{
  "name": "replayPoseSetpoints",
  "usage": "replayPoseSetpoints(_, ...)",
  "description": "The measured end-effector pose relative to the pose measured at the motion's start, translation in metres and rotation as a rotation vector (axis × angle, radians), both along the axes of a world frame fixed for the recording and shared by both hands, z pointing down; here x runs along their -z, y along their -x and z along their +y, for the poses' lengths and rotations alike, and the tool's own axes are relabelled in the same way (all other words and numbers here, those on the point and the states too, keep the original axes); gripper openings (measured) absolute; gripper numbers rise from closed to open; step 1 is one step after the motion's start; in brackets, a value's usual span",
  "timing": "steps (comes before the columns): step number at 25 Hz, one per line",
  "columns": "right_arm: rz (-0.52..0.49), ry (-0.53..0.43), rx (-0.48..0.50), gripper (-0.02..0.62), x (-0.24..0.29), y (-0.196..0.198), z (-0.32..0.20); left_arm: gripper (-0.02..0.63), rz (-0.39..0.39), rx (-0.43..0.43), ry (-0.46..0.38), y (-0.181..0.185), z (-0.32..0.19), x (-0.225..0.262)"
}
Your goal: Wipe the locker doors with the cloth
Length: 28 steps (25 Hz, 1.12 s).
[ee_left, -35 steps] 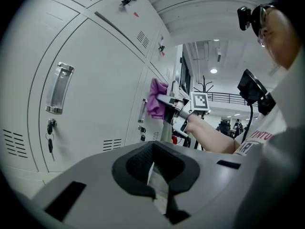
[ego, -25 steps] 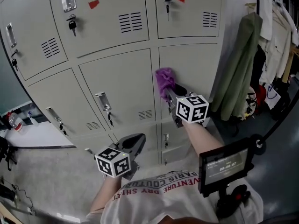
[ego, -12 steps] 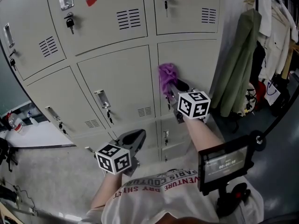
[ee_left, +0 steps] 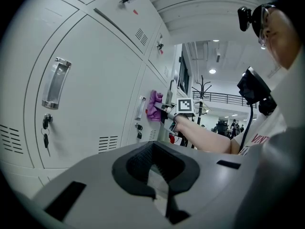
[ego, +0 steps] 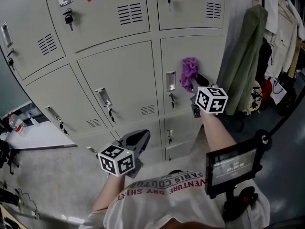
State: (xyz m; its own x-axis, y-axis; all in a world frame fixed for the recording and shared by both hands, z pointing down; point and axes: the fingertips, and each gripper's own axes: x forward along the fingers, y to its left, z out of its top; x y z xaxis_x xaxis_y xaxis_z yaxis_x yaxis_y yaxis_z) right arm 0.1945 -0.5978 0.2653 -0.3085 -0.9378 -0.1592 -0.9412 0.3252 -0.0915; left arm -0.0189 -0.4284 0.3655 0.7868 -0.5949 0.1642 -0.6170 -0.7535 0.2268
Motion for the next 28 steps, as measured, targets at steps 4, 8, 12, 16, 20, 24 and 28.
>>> replayPoseSetpoints(4, -0.009, 0.010, -0.066, 0.078, 0.000, -0.034, -0.002, 0.000, -0.004, 0.001, 0.007, 0.003, 0.002, -0.003)
replayPoseSetpoints(8, -0.058, 0.034, -0.137, 0.078, -0.002, -0.072, -0.006, 0.000, -0.002, 0.005, 0.008, 0.006, 0.001, -0.003)
replayPoseSetpoints(12, -0.063, 0.044, -0.219, 0.078, -0.008, -0.111, -0.010, 0.000, -0.008, 0.004, 0.018, 0.008, 0.001, -0.007)
replayPoseSetpoints(16, -0.068, 0.052, -0.289, 0.078, -0.012, -0.141, -0.011, 0.000, -0.012, 0.008, 0.030, 0.011, -0.002, -0.012)
replayPoseSetpoints(20, -0.071, 0.050, -0.306, 0.077, -0.013, -0.149, -0.013, 0.000, -0.012, 0.006, 0.033, 0.012, -0.006, -0.013)
replayPoseSetpoints(24, -0.052, 0.047, -0.306, 0.077, -0.013, -0.145, -0.009, 0.000, -0.007, -0.001, 0.026, 0.011, -0.009, -0.010)
replayPoseSetpoints(28, -0.034, 0.005, -0.259, 0.077, -0.005, -0.122, 0.006, 0.000, -0.004, -0.009, 0.021, 0.008, -0.014, -0.009)
